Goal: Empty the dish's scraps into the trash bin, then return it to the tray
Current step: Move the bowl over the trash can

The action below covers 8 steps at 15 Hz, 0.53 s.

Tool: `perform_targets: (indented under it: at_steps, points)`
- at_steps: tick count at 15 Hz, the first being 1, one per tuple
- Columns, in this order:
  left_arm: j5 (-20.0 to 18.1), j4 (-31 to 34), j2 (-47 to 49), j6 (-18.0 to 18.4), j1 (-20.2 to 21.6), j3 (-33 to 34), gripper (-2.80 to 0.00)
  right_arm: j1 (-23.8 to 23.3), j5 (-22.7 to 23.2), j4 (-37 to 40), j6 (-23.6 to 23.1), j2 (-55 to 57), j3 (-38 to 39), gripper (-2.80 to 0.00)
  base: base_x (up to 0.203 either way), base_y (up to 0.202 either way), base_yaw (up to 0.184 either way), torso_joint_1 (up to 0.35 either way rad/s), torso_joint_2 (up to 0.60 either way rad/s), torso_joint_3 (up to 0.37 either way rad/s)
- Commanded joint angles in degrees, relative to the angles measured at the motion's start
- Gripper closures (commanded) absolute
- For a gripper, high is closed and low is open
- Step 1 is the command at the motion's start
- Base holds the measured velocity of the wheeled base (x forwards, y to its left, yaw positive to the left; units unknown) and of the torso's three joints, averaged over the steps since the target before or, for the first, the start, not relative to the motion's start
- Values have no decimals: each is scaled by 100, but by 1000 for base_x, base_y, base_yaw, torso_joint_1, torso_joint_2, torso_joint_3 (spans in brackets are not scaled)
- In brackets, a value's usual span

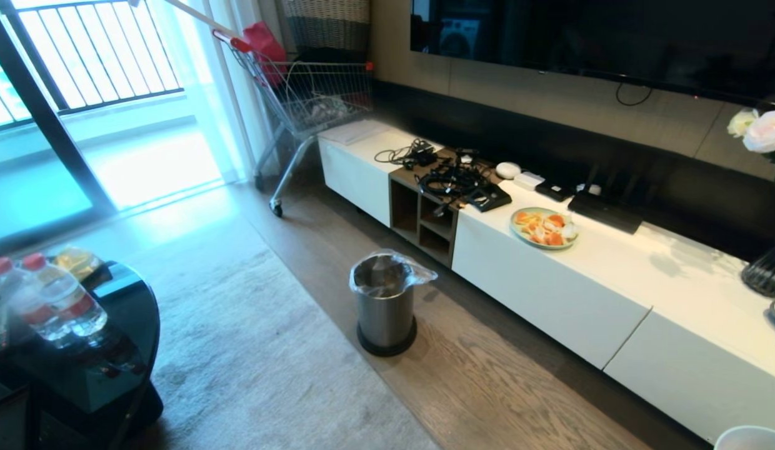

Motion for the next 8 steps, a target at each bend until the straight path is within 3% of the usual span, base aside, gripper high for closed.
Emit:
perform_targets:
  at_steps: [1, 8]
  points:
    - [2, -1, -2, -4, 0, 0, 0, 11, -15, 20, 30, 0, 2, 0, 186, 0, 2, 7, 2, 3]
    - [2, -1, -2, -12, 0, 0, 0, 11, -6, 29, 30, -16, 18, 0, 186, 0, 0, 2, 2, 2]
